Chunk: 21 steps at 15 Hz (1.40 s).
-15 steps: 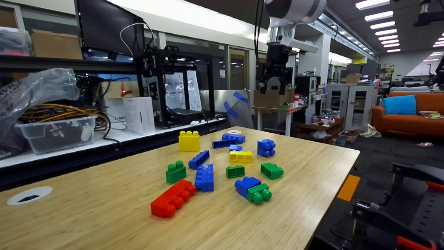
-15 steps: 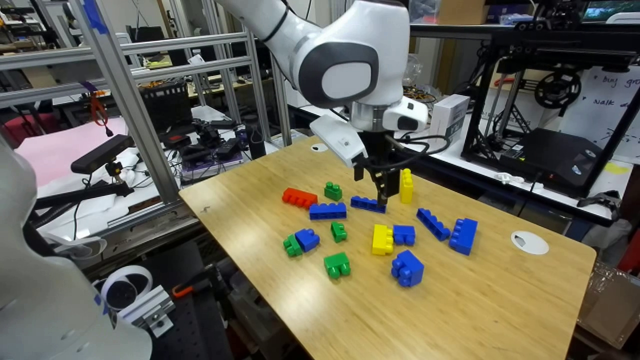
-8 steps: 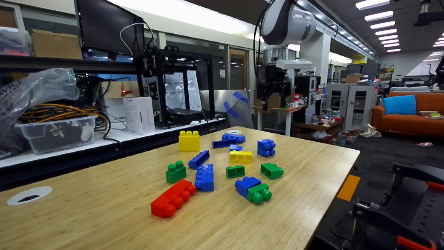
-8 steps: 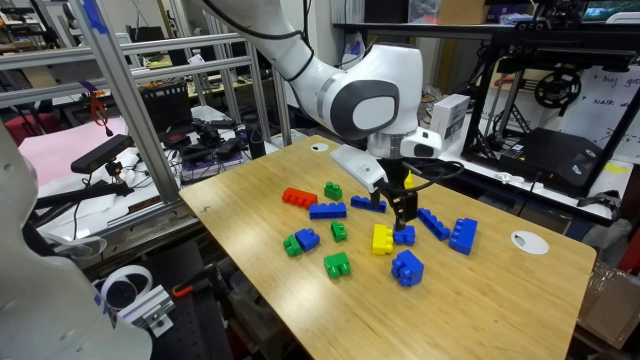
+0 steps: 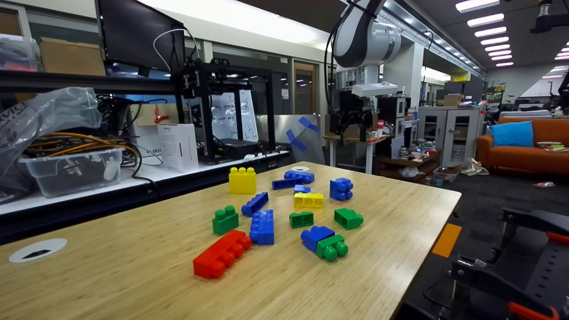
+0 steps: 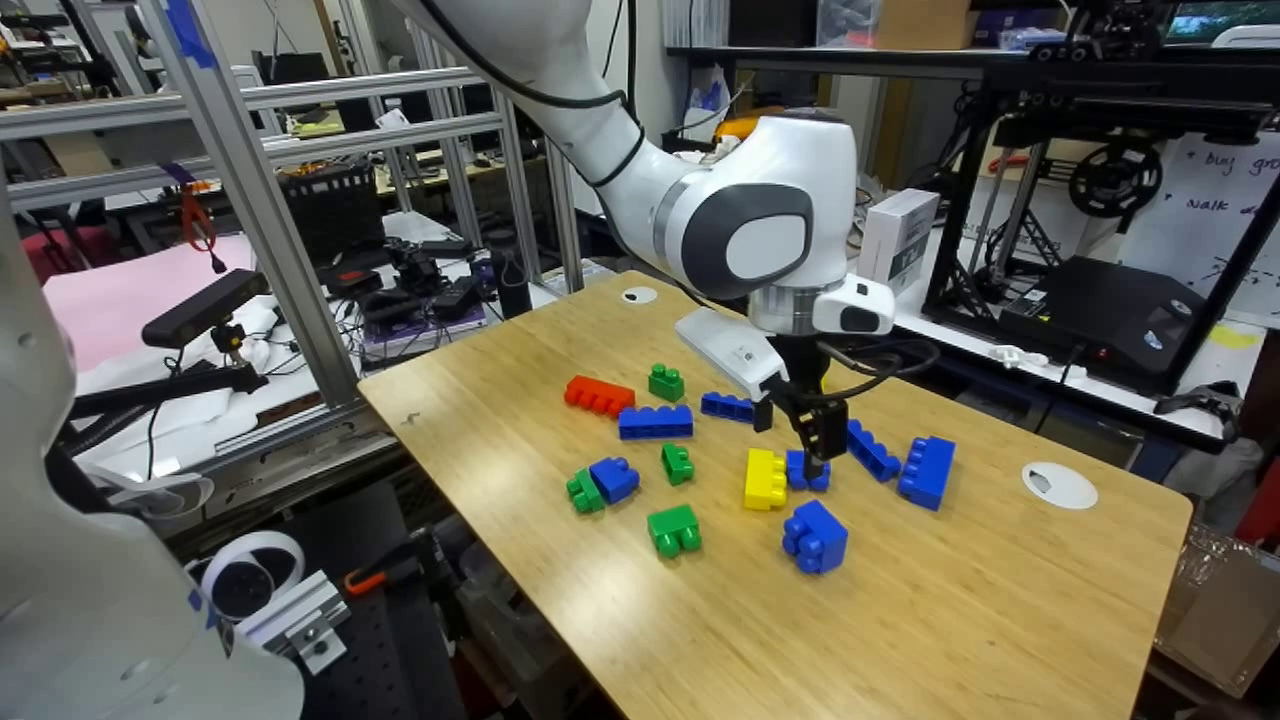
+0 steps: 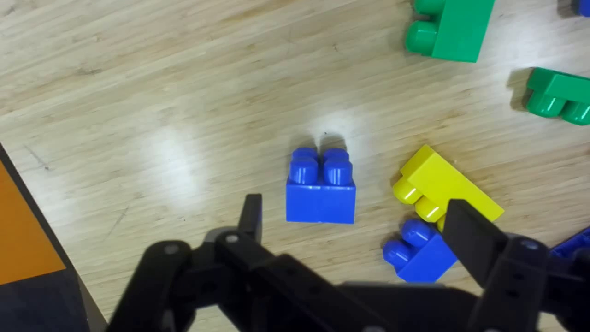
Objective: Place the square blue block upright, put one of the green blocks on top of the square blue block
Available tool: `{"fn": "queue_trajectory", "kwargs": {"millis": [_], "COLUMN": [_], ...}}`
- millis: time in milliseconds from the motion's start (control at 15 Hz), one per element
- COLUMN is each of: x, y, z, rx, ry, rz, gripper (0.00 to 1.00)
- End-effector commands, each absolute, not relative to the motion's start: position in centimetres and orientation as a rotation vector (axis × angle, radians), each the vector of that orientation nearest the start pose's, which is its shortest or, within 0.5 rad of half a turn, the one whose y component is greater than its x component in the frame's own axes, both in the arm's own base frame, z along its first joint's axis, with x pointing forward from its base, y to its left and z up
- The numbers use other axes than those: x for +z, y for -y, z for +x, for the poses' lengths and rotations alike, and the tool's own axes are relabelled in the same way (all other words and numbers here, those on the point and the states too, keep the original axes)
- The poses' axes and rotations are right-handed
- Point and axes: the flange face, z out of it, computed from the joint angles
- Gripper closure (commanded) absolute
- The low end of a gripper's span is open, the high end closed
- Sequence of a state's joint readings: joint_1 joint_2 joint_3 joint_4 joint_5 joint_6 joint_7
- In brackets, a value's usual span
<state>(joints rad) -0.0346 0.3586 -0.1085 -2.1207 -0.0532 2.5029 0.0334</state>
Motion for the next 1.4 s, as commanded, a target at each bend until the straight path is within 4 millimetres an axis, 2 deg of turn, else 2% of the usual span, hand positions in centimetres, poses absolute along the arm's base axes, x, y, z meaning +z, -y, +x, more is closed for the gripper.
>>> {"fn": "queue_trajectory", "kwargs": {"millis": [0, 800, 1000, 1333], "x": [24.5, 24.3, 22.9, 18.4], "y": [8.2, 8.3, 8.6, 9.3], "z": [57.5, 57.6, 58.3, 58.7], "rx": [-0.032, -0.057, -0.117, -0.070], "ry": [-0.203, -0.195, -0.200, -0.199], "rz": [-3.206, -3.208, -3.200, -3.207], "gripper": [0.00, 0.00, 0.00, 0.00]}}
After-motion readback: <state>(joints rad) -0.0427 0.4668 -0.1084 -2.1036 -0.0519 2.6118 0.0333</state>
